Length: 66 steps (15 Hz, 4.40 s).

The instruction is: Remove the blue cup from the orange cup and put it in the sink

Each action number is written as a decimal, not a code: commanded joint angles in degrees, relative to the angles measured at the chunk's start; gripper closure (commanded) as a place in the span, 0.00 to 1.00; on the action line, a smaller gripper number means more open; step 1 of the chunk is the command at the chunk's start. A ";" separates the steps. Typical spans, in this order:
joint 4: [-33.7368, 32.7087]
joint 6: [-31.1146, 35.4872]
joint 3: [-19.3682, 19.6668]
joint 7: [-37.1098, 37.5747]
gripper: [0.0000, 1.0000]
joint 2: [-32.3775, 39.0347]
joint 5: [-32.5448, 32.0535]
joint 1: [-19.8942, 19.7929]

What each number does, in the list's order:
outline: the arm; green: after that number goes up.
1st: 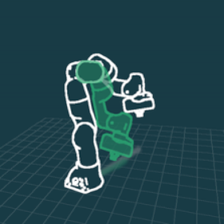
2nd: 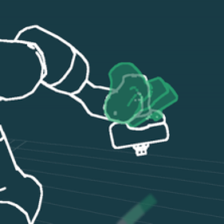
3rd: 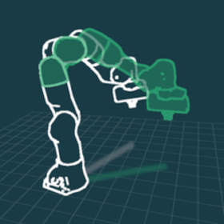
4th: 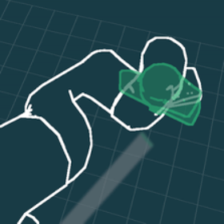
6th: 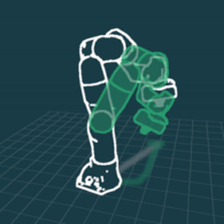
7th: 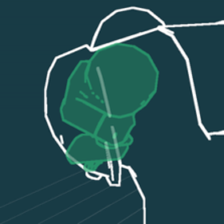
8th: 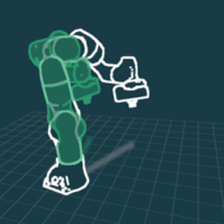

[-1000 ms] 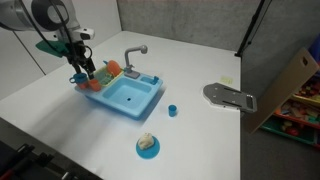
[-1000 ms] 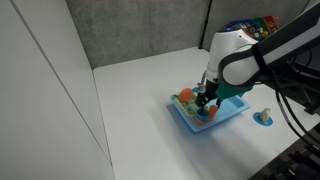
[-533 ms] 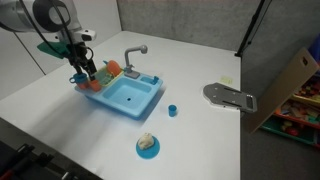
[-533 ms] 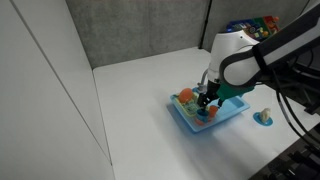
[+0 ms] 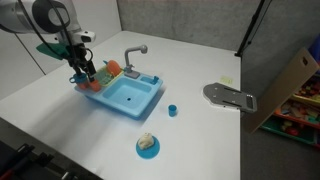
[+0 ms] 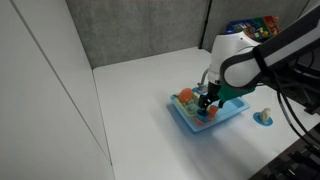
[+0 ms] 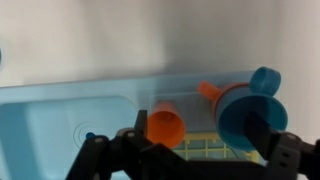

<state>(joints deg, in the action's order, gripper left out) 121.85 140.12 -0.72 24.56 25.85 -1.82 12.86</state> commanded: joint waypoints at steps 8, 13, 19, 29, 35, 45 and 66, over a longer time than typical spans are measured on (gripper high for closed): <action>-0.22 -0.80 -0.58 0.05 0.08 0.88 -0.16 1.27; -0.29 -0.79 -0.82 0.15 0.46 1.19 -0.30 2.21; -0.14 -0.81 -0.45 0.15 0.95 0.60 -0.22 2.03; -0.42 -0.96 0.79 1.00 0.96 -1.22 -0.80 1.83; -2.07 -1.28 1.36 1.00 0.96 -0.85 -0.88 1.80; -3.75 -1.49 2.35 1.67 0.96 -3.45 -1.57 1.40; 0.45 3.55 6.98 -2.77 0.96 -2.89 2.25 -11.91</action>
<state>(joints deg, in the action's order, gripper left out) 121.34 140.58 7.13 23.93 21.84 -1.38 2.15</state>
